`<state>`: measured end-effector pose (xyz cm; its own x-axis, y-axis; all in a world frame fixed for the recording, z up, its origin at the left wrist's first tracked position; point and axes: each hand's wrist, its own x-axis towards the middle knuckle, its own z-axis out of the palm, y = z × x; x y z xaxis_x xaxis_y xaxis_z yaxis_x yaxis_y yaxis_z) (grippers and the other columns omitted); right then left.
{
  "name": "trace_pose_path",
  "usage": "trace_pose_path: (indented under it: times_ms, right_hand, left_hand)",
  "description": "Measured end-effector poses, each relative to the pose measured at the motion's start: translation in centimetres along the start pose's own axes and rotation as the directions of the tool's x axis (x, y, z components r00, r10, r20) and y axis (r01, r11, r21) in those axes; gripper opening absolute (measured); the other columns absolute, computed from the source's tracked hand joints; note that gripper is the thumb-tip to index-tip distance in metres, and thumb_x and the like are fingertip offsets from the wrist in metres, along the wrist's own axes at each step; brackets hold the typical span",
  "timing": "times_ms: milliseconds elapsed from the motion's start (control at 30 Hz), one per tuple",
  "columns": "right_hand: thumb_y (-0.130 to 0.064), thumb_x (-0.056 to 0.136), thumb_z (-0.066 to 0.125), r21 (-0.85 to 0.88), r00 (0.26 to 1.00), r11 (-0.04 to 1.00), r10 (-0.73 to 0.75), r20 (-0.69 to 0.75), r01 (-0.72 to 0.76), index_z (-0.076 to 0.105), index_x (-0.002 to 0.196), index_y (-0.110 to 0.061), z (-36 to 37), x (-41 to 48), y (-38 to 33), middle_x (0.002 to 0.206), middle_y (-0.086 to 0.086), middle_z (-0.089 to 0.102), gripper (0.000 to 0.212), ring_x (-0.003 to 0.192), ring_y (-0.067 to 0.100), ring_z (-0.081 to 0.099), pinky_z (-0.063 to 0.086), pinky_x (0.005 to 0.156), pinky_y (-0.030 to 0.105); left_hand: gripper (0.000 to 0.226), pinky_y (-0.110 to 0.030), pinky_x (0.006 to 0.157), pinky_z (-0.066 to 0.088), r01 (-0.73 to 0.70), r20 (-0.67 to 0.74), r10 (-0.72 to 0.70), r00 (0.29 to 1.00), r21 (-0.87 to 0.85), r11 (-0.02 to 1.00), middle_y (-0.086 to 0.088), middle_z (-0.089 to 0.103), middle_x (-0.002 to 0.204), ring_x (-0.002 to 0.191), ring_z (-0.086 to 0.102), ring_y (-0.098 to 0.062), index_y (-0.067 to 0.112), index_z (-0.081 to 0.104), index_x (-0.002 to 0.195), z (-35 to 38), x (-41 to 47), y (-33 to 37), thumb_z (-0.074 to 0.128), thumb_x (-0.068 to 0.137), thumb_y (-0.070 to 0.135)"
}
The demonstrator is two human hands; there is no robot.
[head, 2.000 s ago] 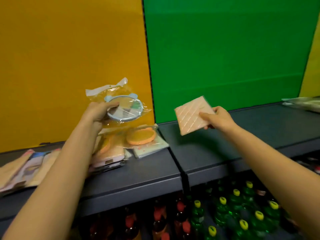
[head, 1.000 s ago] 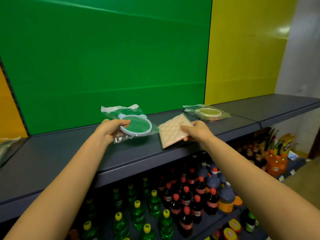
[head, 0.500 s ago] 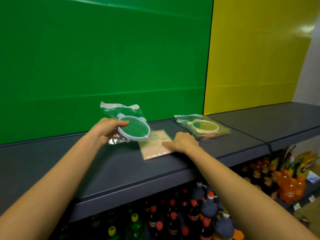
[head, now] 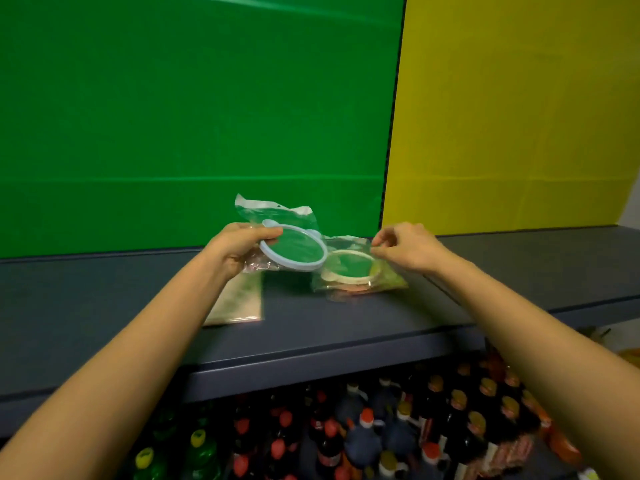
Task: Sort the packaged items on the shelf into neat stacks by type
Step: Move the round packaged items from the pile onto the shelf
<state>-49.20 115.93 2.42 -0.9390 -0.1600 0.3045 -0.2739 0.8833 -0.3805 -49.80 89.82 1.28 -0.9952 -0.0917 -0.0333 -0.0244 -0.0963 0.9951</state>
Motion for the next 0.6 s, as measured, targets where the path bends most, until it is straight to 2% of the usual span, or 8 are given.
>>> trace_pose_path:
  times_ms: [133, 233, 300, 433, 600]
  right_hand:
    - [-0.027, 0.087, 0.061, 0.0, 1.0, 1.0, -0.01, -0.009, 0.01, 0.068, 0.101, -0.015, -2.1, 0.7, 4.6, 0.092, 0.002, 0.064, 0.02, 0.087, 0.016, 0.055, 0.043, 0.078, 0.026]
    - [-0.028, 0.086, 0.061, 0.017, 1.0, 1.0, -0.008, -0.001, 0.008, 0.067, 0.095, -0.019, -2.3, 1.2, 6.8, 0.089, -0.001, 0.062, 0.014, 0.089, 0.017, 0.056, 0.044, 0.078, 0.026]
    - [-0.029, 0.086, 0.061, 0.02, 1.0, 1.0, -0.018, 0.006, 0.018, 0.062, 0.088, -0.024, -2.2, 1.6, 7.7, 0.087, -0.001, 0.063, 0.005, 0.091, 0.018, 0.059, 0.048, 0.082, 0.03]
    - [-0.03, 0.086, 0.061, 0.038, 0.999, 0.999, -0.04, 0.025, 0.039, 0.06, 0.086, -0.026, -2.1, 2.1, 8.5, 0.088, -0.002, 0.063, 0.005, 0.093, 0.019, 0.061, 0.05, 0.086, 0.034]
    - [-0.032, 0.085, 0.062, 0.043, 0.998, 0.998, -0.049, 0.035, 0.048, 0.06, 0.085, -0.027, -1.9, 2.7, 8.2, 0.088, -0.002, 0.061, 0.005, 0.096, 0.02, 0.061, 0.05, 0.089, 0.034]
  left_hand:
    - [0.007, -0.016, 0.043, 0.053, -0.051, -0.066, 0.049, 0.997, -0.026, 0.998, -0.001, 0.066, 0.046, 0.037, 0.062, -0.005, 0.001, 0.06, 0.081, 5.1, 1.0, -0.8, 0.067, 0.082, 0.002]
    - [0.01, -0.014, 0.042, 0.053, -0.033, -0.096, 0.034, 0.995, 0.012, 0.999, -0.007, 0.064, 0.068, 0.036, 0.06, -0.003, 0.0, 0.059, 0.086, 7.7, 1.7, -1.6, 0.067, 0.082, 0.002]
    - [0.014, -0.015, 0.04, 0.051, -0.002, -0.109, 0.007, 0.994, 0.045, 0.999, -0.009, 0.062, 0.073, 0.036, 0.06, -0.005, -0.002, 0.059, 0.092, 8.7, 2.0, -2.1, 0.067, 0.082, 0.004]
    - [0.015, -0.02, 0.048, 0.044, 0.034, -0.141, -0.007, 0.99, 0.193, 0.981, -0.007, 0.062, 0.07, 0.045, 0.056, -0.01, 0.001, 0.061, 0.08, 9.6, 2.7, -2.7, 0.072, 0.079, 0.011]
    - [0.012, -0.013, 0.037, 0.047, -0.016, -0.172, 0.052, 0.984, 0.204, 0.979, -0.006, 0.065, 0.066, 0.034, 0.058, -0.003, 0.0, 0.057, 0.082, 10.2, 2.7, -2.9, 0.069, 0.08, 0.003]
